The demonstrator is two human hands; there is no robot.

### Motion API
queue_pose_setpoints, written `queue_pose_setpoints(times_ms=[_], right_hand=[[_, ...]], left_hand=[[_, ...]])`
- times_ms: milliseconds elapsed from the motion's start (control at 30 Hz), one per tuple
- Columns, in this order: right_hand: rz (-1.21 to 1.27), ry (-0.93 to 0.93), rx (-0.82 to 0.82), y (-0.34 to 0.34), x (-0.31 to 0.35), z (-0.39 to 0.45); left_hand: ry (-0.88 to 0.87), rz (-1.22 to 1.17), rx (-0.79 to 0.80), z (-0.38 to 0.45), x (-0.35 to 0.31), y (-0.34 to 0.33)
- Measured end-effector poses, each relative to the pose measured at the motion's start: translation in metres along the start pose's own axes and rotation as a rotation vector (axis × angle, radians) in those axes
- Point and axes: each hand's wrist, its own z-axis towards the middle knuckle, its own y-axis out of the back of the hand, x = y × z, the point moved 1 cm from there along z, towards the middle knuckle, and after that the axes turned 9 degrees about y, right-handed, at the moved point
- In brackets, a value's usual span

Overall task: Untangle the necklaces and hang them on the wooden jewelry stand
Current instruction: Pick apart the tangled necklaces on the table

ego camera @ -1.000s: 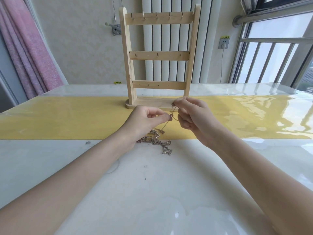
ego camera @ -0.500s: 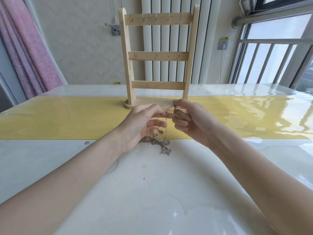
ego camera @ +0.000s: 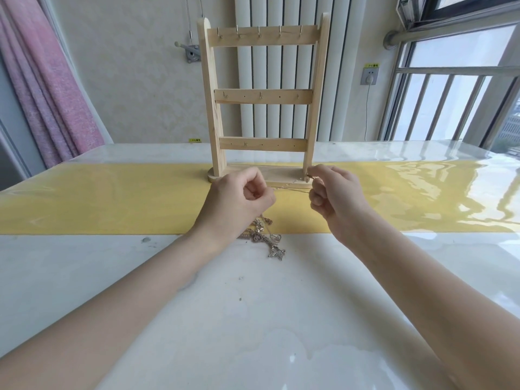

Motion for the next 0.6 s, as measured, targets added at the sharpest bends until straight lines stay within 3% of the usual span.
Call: queue_pose_setpoints(times_ms=[133, 433, 600], right_hand=[[-0.032, -0.011, -0.008, -0.002, -0.002, -0.001], [0.112, 0.078, -0.018, 0.001, 0.005, 0.002], [0.254, -0.020, 0.014, 0.003, 0.005, 0.002]], left_hand=[[-0.076, 0.110, -0.034, 0.000, 0.003, -0.002], [0.078, 0.175, 0.074, 0.010, 0.020, 0.001], [0.096, 0.134, 0.094, 0.011, 0.021, 0.003]])
